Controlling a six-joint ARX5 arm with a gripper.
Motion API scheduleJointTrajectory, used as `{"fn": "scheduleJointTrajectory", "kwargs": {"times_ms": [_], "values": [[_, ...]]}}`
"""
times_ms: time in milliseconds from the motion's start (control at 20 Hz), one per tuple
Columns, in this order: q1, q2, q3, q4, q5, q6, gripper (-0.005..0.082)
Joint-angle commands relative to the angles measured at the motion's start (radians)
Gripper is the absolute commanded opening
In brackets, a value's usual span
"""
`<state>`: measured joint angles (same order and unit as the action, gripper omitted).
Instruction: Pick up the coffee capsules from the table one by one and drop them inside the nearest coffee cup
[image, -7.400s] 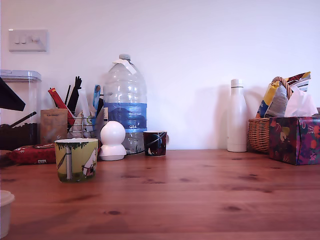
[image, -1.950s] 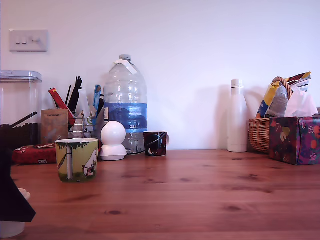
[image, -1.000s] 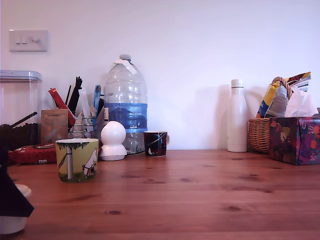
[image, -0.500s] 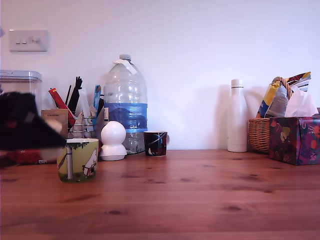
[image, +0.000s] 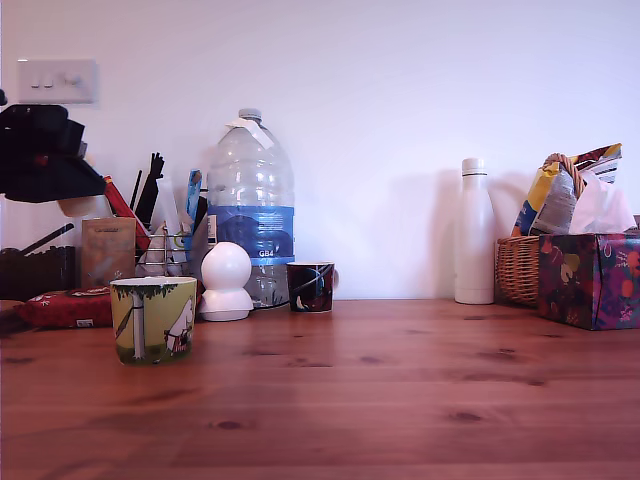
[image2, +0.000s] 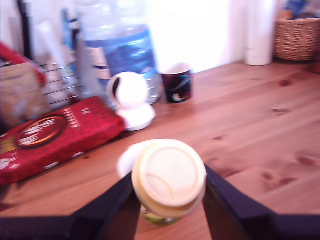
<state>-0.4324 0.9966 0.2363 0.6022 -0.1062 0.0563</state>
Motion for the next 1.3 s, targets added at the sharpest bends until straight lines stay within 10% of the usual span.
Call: {"fn": "scheduleJointTrajectory", "kwargs": {"times_ms": [0,800,1250], "values": [[0.014,0.004,0.009,0.004,0.021,0.005,0.0039],[0.155,0.393,0.554,-0.553,0.296,0.003,0.0039],[0.202,0.656,0.898,-0.905,0.353,0.002,0.0039]]}}
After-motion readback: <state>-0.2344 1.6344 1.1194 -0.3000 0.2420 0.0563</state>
